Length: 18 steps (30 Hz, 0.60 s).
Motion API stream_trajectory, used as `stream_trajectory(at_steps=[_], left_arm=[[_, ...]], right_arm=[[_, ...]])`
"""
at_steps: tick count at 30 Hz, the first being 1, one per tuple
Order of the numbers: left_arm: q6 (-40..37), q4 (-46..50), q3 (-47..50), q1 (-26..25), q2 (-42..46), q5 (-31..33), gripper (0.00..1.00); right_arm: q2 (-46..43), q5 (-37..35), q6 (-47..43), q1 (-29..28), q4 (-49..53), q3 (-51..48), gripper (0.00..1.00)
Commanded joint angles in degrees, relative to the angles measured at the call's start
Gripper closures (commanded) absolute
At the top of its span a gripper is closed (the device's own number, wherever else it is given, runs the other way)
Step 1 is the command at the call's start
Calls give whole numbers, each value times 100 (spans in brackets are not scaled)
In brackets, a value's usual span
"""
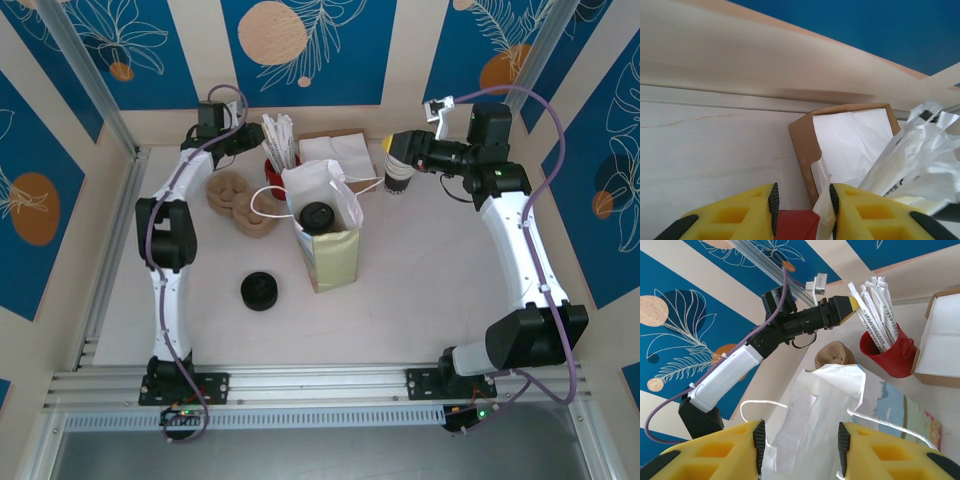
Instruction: Pack the takeout coffee
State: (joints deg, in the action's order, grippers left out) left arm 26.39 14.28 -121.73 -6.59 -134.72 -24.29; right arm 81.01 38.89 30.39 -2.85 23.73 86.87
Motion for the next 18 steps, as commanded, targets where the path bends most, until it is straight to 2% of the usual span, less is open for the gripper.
stream_trajectory(at_steps=[1, 5, 10, 14, 18], left_arm=[[-69, 74, -332, 31, -184, -249, 67], [-16, 66, -498, 22, -275, -384, 68], [-2, 44, -448, 12, -171, -367, 74], [-195, -28, -66, -30, 317, -259, 83], [-426, -22, 308, -78, 883, -61, 87]], right_arm=[[37, 170, 52, 30, -161, -1, 55], [63, 219, 114, 31, -210, -8, 55], [62, 207, 157, 30, -187, 5, 55], [3, 207, 206, 40, -175, 21, 55], [-105, 186, 190, 39, -266, -66, 55]])
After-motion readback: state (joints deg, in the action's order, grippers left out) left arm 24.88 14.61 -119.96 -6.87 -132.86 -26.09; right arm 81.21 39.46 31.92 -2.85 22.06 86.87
